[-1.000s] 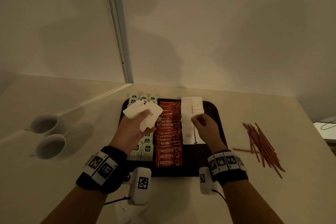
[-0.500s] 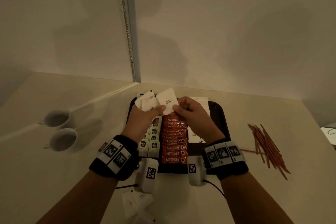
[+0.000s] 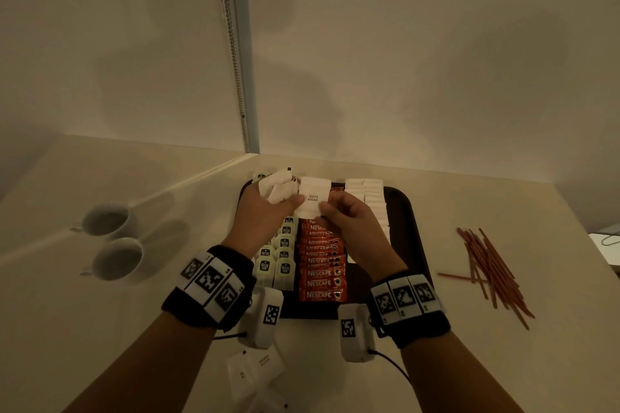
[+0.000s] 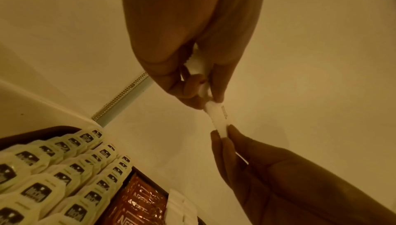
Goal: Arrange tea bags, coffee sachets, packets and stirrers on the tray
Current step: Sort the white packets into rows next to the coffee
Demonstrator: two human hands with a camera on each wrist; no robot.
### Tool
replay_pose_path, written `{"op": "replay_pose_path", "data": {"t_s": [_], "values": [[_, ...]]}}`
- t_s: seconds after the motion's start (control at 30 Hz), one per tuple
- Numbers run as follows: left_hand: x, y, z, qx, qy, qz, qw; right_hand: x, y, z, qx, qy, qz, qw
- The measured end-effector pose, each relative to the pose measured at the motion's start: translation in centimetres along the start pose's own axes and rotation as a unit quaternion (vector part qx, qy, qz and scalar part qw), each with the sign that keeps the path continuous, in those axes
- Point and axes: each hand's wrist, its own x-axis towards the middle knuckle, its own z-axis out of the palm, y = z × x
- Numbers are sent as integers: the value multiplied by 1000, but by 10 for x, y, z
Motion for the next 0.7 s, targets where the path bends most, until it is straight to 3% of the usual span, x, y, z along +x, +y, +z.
{"op": "replay_pose_path", "data": {"t_s": [0.1,0.23,0.33,0.43,0.53,0.7], "values": [[-1,2,-2,-113,-20,-62,991,0,-3,-14,8,27,-9,1000],[-1,0,-10,-367,-24,-172,914,-2,2,-53,-82,109,-26,990],[-3,-7,-12,-426,7,-199,883,-2,22,-83,-227,176,17,958],[-2,-12,-9,-431,7,-207,878,-3,52,-104,-308,193,89,927],[-2,-14,-8,-409,-9,-213,888,-6,77,-112,-317,196,145,917],[-4,-15,-10,-404,-19,-216,889,-4,94,-112,-342,214,163,901]]}}
